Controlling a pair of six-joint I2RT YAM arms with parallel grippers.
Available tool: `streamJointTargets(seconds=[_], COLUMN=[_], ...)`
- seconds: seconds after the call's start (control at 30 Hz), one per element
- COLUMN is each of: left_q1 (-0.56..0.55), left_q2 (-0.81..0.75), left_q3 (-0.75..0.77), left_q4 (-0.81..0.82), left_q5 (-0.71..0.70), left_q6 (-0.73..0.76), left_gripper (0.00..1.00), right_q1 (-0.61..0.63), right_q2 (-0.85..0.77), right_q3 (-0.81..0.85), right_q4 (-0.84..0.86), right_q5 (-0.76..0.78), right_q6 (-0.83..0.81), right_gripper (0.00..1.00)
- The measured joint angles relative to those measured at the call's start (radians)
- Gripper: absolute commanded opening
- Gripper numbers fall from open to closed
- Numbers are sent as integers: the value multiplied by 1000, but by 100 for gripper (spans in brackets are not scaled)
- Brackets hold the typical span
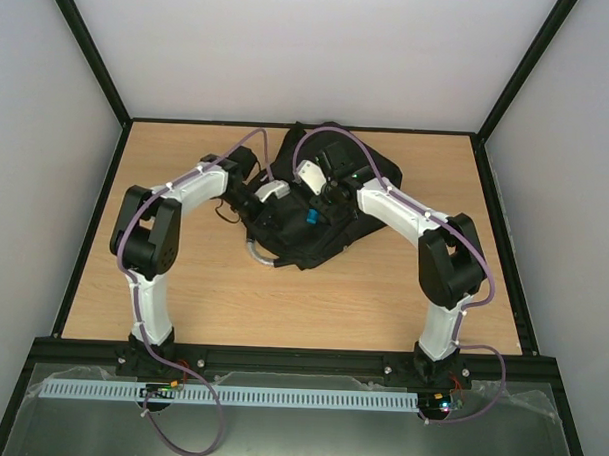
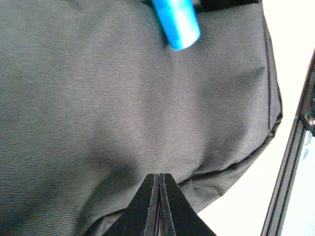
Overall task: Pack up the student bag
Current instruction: Place the stationery in the student bag.
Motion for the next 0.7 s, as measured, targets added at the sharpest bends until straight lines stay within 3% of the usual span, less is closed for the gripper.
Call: streamJointTargets(seconds=[0.33, 0.7], left_q1=[-41, -117], left_q2=[0, 0], left_q3=[-116, -212], left_q4=[173, 505], left_q5=[134, 127], left_q6=[-22, -259], left_gripper=[2, 2], right_q1=[0, 0], right_q2=[0, 13], right_q3=[0, 0], right_q4=[0, -1], right_q5=[-3, -11], right_q6=[4, 20], right_gripper=[1, 1])
